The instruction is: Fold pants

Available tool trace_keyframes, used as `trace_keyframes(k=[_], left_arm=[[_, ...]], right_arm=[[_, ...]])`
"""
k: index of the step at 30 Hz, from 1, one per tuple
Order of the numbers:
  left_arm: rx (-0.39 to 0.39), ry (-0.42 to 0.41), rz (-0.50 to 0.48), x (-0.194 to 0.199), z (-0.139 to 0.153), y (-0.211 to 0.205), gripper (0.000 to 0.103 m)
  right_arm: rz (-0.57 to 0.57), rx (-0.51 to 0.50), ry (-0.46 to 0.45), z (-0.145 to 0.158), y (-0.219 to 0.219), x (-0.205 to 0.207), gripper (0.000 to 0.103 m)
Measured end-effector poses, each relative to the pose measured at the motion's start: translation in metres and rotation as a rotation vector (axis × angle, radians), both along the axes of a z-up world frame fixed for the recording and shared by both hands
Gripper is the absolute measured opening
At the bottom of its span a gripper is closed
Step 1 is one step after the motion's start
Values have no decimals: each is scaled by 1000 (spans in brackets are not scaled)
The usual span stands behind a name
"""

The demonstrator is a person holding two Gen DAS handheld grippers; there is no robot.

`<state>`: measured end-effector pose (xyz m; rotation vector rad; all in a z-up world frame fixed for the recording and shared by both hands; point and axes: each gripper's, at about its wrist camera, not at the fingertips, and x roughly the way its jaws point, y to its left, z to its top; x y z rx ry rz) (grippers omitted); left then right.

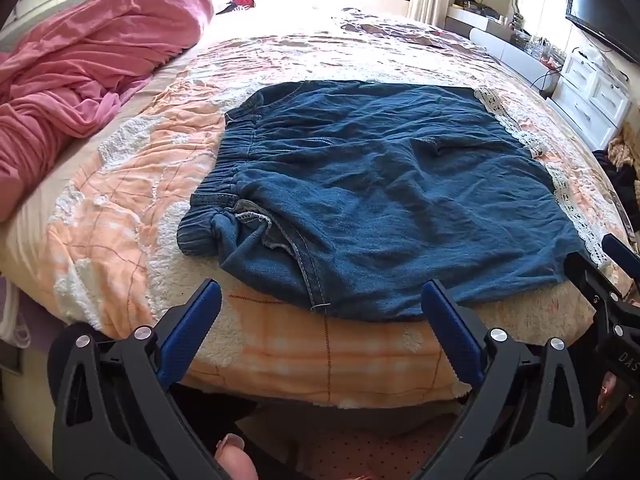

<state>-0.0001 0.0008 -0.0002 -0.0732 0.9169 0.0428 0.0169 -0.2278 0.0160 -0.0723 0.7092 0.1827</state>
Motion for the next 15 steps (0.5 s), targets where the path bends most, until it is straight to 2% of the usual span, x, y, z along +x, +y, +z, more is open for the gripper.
trace_keyframes(k=[3,13,15], left_arm=[[29,7,5,1,0,-2,94],[32,-1,12,3,12,-3,94],[29,-10,8,0,6,-1,94]], right_arm=[[-7,-2,-1,2,-3,0,99],[0,10,9,-4,9,-2,99],[-2,10,7,-5,13,-4,99]])
